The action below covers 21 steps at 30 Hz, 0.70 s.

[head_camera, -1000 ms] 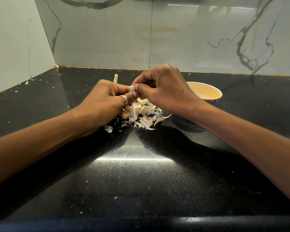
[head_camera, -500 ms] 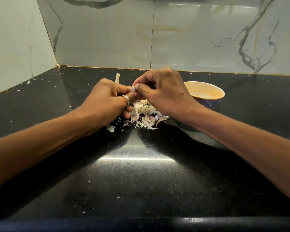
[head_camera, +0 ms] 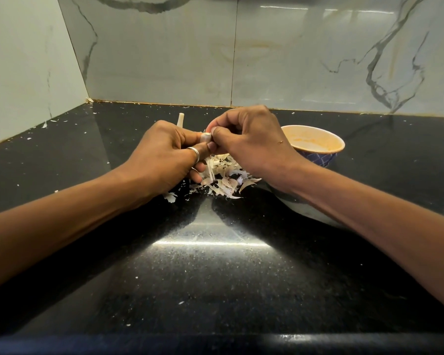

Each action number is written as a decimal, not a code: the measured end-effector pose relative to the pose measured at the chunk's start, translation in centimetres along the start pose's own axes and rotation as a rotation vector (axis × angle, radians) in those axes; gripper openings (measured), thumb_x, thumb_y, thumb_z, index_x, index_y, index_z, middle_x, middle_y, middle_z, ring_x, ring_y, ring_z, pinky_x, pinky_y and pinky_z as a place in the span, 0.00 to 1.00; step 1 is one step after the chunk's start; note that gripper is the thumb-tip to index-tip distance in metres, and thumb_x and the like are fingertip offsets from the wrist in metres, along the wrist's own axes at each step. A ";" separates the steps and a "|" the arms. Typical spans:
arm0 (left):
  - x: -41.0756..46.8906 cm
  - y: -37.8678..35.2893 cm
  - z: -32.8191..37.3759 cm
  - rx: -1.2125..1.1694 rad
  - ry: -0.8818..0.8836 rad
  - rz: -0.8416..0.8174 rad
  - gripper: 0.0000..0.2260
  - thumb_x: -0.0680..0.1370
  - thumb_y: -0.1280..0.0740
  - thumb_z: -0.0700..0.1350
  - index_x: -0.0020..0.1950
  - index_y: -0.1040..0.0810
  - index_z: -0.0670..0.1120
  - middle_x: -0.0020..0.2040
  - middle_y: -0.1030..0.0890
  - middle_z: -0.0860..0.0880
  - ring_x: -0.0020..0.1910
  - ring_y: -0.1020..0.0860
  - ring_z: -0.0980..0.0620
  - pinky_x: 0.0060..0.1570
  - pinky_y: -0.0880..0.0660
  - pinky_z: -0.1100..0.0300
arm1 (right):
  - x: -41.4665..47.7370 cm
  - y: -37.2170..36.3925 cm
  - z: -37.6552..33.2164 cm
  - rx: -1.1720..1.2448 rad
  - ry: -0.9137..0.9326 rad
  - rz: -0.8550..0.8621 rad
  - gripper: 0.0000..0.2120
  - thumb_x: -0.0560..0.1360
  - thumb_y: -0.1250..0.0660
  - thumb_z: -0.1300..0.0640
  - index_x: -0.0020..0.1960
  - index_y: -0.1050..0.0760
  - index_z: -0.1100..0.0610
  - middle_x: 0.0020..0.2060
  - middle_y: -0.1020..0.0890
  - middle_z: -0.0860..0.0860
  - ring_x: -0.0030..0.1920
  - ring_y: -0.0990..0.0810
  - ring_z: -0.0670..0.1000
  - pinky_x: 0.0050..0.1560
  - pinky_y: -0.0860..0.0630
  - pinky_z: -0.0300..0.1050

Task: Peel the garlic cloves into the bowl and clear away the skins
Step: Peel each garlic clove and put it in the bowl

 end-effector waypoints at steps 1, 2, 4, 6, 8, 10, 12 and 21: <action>0.0 0.0 0.0 -0.004 -0.004 0.003 0.06 0.80 0.31 0.43 0.55 0.14 0.46 0.32 0.20 0.47 0.27 0.23 0.54 0.35 0.20 0.61 | 0.1 0.0 0.3 0.062 -0.033 -0.020 0.09 0.77 0.31 0.63 0.41 0.15 0.54 0.36 0.13 0.51 0.41 0.13 0.51 0.48 0.15 0.54; 0.0 0.1 0.1 -0.005 -0.008 0.007 0.07 0.80 0.31 0.43 0.55 0.15 0.46 0.33 0.19 0.46 0.27 0.23 0.54 0.35 0.20 0.61 | 0.2 0.0 0.6 0.144 -0.071 -0.045 0.09 0.78 0.31 0.64 0.42 0.16 0.56 0.38 0.13 0.55 0.42 0.12 0.52 0.50 0.15 0.55; -0.1 0.1 0.3 0.008 -0.021 0.009 0.07 0.81 0.31 0.43 0.56 0.15 0.46 0.35 0.19 0.45 0.27 0.23 0.54 0.35 0.20 0.60 | 0.3 0.2 0.7 0.292 -0.126 -0.097 0.07 0.79 0.32 0.67 0.45 0.16 0.61 0.44 0.14 0.61 0.44 0.13 0.54 0.52 0.15 0.53; -0.1 0.1 0.4 0.015 -0.030 0.009 0.07 0.81 0.32 0.43 0.56 0.15 0.47 0.36 0.19 0.45 0.27 0.22 0.54 0.35 0.20 0.60 | 0.2 0.5 0.4 0.339 -0.125 -0.140 0.05 0.79 0.32 0.69 0.48 0.17 0.65 0.46 0.14 0.63 0.45 0.13 0.55 0.51 0.15 0.47; 0.0 0.1 0.4 0.005 -0.024 0.010 0.07 0.81 0.32 0.43 0.56 0.15 0.47 0.35 0.20 0.45 0.27 0.23 0.54 0.34 0.20 0.61 | 0.3 0.6 0.2 0.308 -0.088 -0.158 0.05 0.79 0.32 0.69 0.48 0.17 0.65 0.45 0.14 0.62 0.45 0.13 0.53 0.47 0.16 0.42; 0.0 0.1 0.3 -0.001 -0.015 0.009 0.07 0.81 0.31 0.43 0.57 0.15 0.46 0.34 0.21 0.47 0.26 0.24 0.54 0.32 0.21 0.62 | 0.5 0.7 0.2 0.259 -0.051 -0.164 0.06 0.78 0.32 0.69 0.48 0.17 0.65 0.43 0.14 0.59 0.43 0.13 0.51 0.47 0.17 0.42; -0.1 0.0 0.3 -0.003 -0.013 0.001 0.07 0.81 0.31 0.44 0.57 0.15 0.46 0.31 0.21 0.50 0.26 0.24 0.55 0.31 0.22 0.63 | 0.6 0.8 0.2 0.196 -0.021 -0.167 0.06 0.79 0.31 0.67 0.48 0.16 0.63 0.41 0.13 0.58 0.42 0.13 0.51 0.48 0.16 0.45; -0.1 -0.3 0.4 0.002 -0.020 -0.052 0.07 0.80 0.31 0.44 0.53 0.15 0.45 0.28 0.21 0.51 0.26 0.24 0.56 0.31 0.21 0.64 | 0.9 1.5 -0.7 -0.044 0.105 -0.232 0.04 0.79 0.29 0.62 0.49 0.15 0.60 0.39 0.12 0.53 0.41 0.12 0.49 0.49 0.15 0.54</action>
Point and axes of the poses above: each hand's wrist, its own x-axis towards the middle knuckle, its own y-axis out of the back of the hand, z = x × y, the point moved 6 cm from there along x, towards the middle knuckle
